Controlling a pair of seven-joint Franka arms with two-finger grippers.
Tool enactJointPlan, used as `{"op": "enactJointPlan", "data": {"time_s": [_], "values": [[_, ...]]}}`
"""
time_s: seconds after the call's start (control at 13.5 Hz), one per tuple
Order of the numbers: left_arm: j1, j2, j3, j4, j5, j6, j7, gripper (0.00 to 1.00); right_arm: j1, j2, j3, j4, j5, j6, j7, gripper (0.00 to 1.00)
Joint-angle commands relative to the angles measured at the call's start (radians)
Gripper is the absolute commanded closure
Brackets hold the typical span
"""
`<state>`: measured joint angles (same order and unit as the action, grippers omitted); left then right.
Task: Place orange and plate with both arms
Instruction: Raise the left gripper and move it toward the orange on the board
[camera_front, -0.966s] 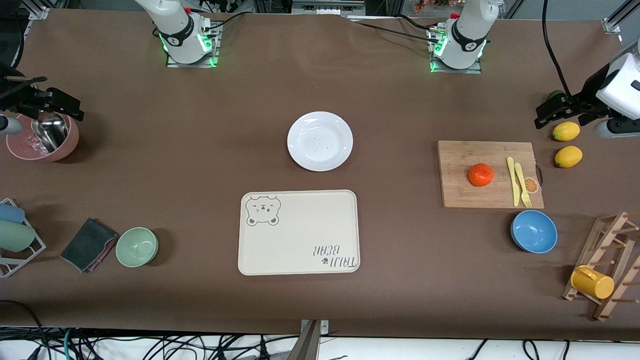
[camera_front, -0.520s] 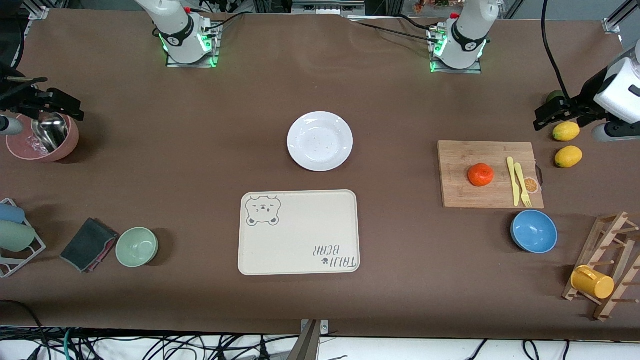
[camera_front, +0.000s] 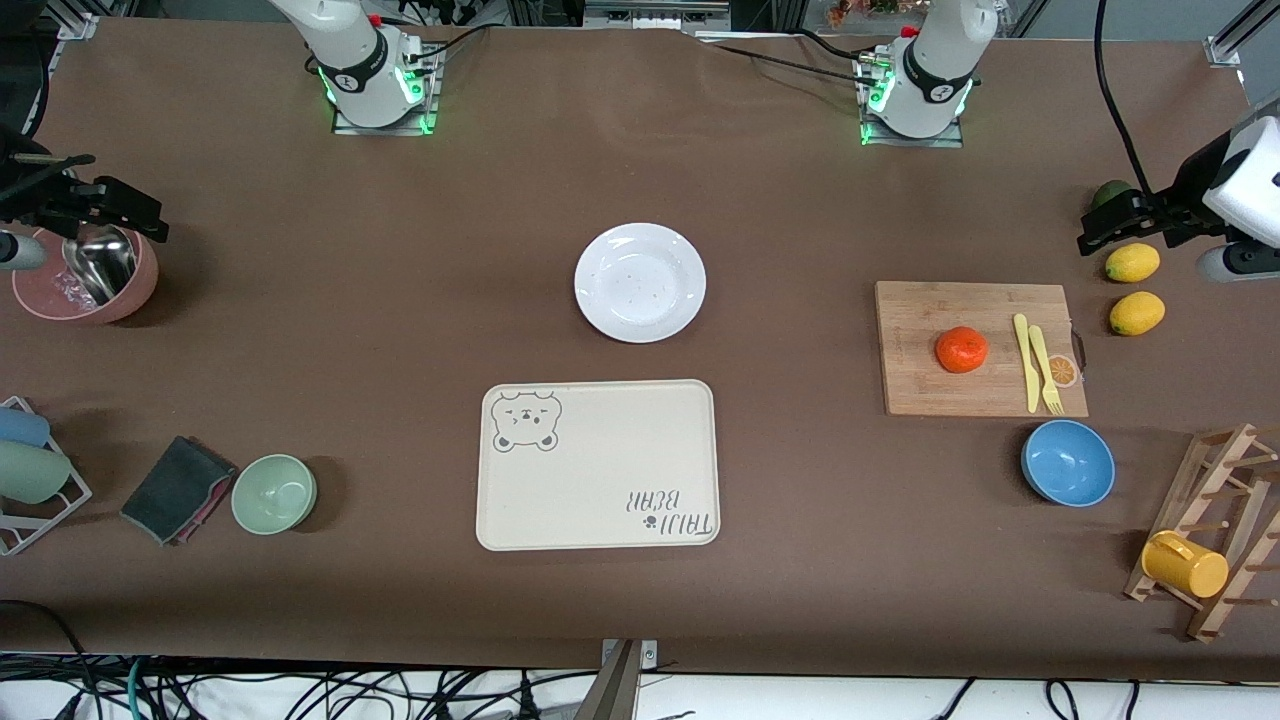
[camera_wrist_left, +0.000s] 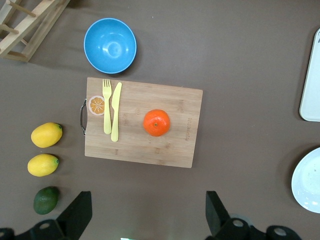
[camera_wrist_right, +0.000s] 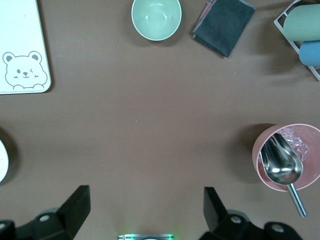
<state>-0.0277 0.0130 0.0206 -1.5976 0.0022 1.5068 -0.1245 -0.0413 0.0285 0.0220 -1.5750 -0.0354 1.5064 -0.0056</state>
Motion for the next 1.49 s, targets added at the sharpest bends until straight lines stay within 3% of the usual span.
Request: {"op": "enactJointPlan", "data": {"time_s": [0.0,1.41], "values": [[0.006,0.031,-0.002,0.015,0.012,-0.019,0.025,0.0,-0.012,-0.013,0.01,-0.013,-0.001,-0.003,-0.007,0.0],[0.026,0.056,-0.01,-0.054,-0.033,0.035,0.012,0.0,-0.012,-0.013,0.01,-0.013,-0.001,-0.005,-0.005,0.0]]}}
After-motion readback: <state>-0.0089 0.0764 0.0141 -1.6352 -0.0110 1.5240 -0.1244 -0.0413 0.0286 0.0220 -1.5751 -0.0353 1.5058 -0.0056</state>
